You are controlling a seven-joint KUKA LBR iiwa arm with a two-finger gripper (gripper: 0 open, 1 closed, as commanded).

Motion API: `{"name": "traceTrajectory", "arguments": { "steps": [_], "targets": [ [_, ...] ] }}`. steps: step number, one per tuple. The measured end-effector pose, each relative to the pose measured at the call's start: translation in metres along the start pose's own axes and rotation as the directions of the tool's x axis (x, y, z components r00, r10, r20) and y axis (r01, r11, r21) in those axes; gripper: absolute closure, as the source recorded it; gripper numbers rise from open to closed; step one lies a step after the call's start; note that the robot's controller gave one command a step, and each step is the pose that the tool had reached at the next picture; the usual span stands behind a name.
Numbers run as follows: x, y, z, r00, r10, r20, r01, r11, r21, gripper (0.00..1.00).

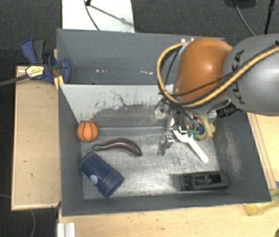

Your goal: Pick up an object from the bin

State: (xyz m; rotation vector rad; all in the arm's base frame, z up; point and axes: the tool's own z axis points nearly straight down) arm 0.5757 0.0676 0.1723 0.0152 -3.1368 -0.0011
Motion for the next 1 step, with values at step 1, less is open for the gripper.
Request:
{"name": "traceTrajectory", "arguments": {
  "steps": [1],
  "targets": [
    [-0.0018, -0.0002, -0.0044, 1.000, 0.001, 0.008, -0.001, 1.000, 0.000, 0.00]
  ]
}}
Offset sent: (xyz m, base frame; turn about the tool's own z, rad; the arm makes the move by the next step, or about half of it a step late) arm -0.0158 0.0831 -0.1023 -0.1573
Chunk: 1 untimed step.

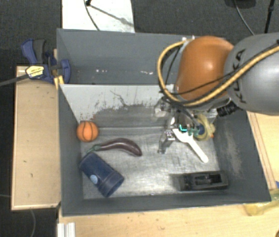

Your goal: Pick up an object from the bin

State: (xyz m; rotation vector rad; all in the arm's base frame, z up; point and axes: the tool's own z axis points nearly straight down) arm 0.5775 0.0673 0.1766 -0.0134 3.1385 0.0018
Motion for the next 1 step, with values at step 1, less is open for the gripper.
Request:
{"name": "traceTrajectory", "arguments": {
  "steps": [1],
  "targets": [
    [0.0128, 0.0835, 0.1017, 0.986, -0.168, 0.009, 0.168, 0.986, 0.000, 1.00]
  ]
}}
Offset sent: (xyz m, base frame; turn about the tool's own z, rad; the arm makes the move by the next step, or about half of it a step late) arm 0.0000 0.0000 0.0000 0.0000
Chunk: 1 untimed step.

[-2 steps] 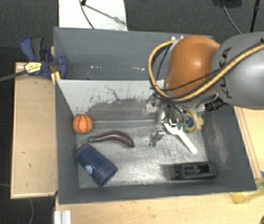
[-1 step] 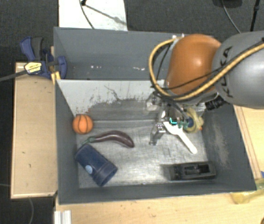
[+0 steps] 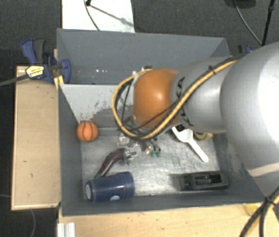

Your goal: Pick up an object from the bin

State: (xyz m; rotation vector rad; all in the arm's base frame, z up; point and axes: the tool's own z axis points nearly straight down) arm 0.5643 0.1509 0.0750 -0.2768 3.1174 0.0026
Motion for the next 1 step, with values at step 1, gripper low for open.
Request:
{"name": "traceTrajectory", "arguments": {
  "steps": [1],
  "targets": [
    [0.0000, 0.0000, 0.0000, 1.000, 0.001, 0.000, -0.001, 1.000, 0.000, 1.00]
  ]
}}
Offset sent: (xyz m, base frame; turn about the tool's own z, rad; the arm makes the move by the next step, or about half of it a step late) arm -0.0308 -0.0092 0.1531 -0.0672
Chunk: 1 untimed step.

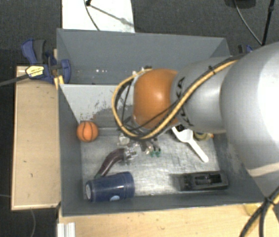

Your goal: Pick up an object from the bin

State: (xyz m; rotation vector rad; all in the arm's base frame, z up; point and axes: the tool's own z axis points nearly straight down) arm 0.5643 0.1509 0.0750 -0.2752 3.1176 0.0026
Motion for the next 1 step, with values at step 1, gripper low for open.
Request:
{"name": "traceTrajectory", "arguments": {
  "steps": [1],
  "targets": [
    [0.0286, -0.0035, -0.1551, 0.998, -0.066, -0.007, 0.066, 0.998, 0.000, 1.00]
  ]
}}
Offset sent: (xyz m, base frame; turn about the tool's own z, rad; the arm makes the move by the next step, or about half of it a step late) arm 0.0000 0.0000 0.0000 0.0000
